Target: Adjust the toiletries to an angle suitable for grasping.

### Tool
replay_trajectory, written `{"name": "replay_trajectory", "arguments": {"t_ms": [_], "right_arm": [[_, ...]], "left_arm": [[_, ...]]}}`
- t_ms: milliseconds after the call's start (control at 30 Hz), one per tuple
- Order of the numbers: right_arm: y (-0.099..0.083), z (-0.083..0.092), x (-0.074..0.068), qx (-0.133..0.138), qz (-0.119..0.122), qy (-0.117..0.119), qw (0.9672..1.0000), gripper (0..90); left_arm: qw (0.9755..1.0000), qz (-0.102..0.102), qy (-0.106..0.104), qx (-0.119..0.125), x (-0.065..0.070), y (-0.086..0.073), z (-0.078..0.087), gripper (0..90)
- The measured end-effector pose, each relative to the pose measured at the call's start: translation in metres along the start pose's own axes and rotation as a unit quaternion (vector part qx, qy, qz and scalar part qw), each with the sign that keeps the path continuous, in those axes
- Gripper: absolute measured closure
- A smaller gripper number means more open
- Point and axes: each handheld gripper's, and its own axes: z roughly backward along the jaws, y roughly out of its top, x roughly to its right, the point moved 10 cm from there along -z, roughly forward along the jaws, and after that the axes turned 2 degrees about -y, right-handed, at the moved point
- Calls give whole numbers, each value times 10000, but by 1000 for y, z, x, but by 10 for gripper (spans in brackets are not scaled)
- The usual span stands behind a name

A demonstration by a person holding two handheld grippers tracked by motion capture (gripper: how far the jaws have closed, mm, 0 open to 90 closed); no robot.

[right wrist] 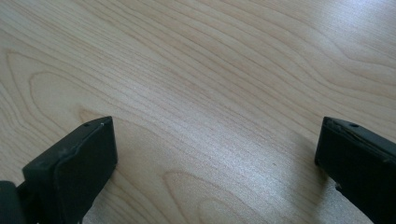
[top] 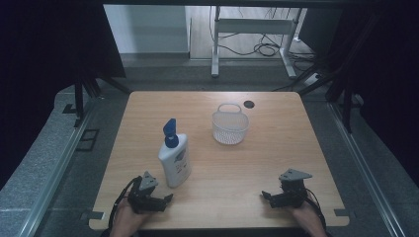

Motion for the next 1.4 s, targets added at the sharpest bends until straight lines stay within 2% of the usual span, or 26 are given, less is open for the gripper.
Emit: {"name": "replay_trajectory", "arguments": {"t_ms": [967, 1100, 1267, 1400], "right_arm": [[0, 0, 0, 5, 15, 30, 10000, 0], [0, 0, 0, 5, 22, 39, 10000, 0], [0, 0, -1, 6, 29, 52, 10000, 0], [0, 1, -1, 7, 41, 65, 10000, 0]], "left_arm": [[10000, 5, -19, -30, 0, 1, 0, 107], [9999, 26, -162, -45, 1, 2, 2, 120], [9999, -112, -121, -33, 1, 5, 6, 134], [9998, -168, -90, 70, 2, 8, 11, 195]]}}
